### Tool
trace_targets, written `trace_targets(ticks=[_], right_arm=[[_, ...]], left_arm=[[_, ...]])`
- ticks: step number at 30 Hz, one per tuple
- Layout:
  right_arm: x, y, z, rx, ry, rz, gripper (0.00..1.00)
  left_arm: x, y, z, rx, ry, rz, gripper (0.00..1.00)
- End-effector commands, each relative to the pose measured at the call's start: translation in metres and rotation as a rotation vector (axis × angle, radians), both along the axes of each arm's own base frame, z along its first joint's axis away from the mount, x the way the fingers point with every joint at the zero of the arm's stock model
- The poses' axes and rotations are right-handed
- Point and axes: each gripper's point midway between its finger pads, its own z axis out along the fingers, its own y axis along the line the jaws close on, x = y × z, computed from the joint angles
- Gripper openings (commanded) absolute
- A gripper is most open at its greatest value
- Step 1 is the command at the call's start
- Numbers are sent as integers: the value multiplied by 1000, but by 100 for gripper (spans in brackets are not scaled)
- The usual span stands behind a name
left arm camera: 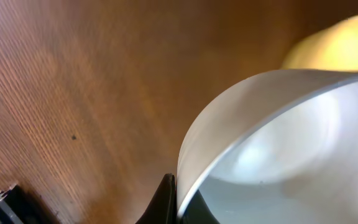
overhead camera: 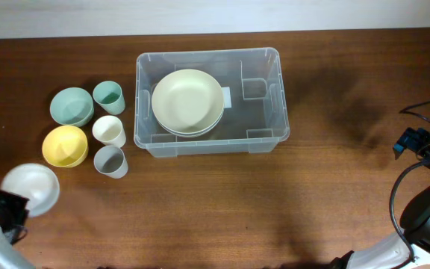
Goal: Pack container
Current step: 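Lift the white bowl and carry it right over the container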
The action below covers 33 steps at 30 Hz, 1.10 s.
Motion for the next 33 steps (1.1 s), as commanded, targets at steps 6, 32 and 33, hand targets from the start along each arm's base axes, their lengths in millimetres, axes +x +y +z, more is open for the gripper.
trace_targets(ticks=[6, 32, 33], right_arm=[[1, -4, 9, -26, -20, -7, 99], [1, -4, 9, -26, -21, -7, 99], [1, -4, 9, -26, -21, -7, 99]], left_arm=[[60, -29, 156, 209, -472, -152, 1], [293, -411, 187, 115, -996, -1108, 0], [295, -424, 181, 112, -994, -1135, 1]])
